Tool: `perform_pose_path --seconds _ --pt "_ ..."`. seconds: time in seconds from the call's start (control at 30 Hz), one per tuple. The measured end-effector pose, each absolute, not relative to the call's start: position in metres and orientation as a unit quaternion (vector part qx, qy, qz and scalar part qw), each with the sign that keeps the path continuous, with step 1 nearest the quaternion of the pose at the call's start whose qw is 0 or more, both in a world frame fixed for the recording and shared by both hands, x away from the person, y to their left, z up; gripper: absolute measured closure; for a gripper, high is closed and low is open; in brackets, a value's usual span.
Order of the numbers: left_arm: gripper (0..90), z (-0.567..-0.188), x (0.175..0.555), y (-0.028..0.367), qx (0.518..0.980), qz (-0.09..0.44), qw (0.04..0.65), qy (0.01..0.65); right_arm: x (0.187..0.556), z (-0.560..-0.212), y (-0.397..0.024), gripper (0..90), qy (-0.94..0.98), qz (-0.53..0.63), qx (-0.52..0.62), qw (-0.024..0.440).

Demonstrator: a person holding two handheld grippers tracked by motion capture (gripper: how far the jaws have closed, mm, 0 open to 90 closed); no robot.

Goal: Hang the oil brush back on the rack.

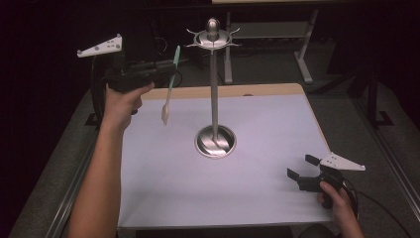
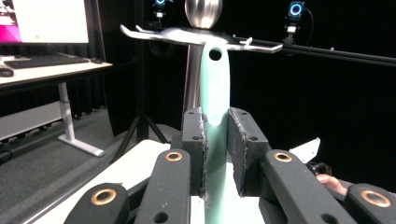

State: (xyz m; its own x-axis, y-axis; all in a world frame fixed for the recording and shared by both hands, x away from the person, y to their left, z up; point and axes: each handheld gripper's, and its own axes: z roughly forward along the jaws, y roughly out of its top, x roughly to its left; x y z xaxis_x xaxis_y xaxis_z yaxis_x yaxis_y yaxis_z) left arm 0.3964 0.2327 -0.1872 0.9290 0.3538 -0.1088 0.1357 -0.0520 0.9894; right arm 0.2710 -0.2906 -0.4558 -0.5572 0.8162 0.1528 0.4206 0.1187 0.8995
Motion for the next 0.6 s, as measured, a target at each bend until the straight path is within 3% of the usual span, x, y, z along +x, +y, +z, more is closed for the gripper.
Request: perform_pose_path --seconds 0.6 --pt "77.2 -0.185 0.403 0.222 0.725 0.076 0.664 0.165 0.271 -0.456 -0.291 5.8 0.72 0.51 0.427 0.196"
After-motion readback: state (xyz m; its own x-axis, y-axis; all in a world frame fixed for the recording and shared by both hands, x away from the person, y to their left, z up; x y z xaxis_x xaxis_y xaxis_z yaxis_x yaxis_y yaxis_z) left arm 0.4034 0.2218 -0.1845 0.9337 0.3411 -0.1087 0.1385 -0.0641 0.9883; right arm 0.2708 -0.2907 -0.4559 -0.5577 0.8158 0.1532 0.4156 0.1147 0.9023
